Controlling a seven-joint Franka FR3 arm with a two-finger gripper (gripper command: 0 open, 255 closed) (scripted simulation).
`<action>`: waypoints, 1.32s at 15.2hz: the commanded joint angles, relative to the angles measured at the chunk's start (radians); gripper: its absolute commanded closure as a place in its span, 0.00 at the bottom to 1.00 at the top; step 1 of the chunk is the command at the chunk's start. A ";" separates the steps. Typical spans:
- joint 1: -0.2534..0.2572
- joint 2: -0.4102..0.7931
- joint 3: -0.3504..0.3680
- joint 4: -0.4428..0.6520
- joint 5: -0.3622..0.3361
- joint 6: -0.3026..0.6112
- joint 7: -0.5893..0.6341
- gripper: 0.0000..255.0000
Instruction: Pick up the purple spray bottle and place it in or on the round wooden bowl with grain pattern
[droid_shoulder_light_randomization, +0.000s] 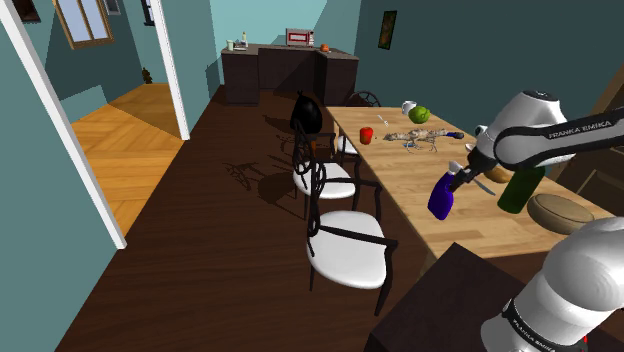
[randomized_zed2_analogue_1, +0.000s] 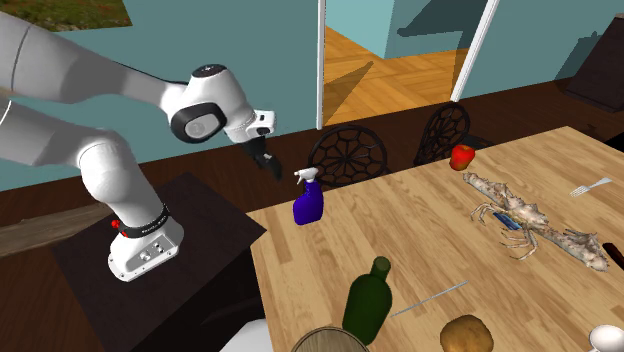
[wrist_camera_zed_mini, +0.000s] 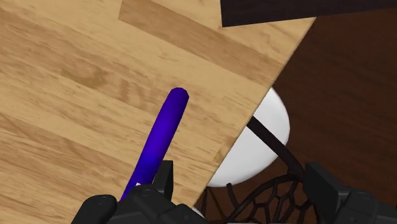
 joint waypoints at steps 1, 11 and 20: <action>0.002 0.086 -0.071 -0.005 -0.016 0.116 -0.045 0.00; 0.359 0.426 -0.525 0.050 0.212 0.478 -0.346 0.00; 0.644 0.486 -0.770 0.064 0.356 0.543 -0.450 0.00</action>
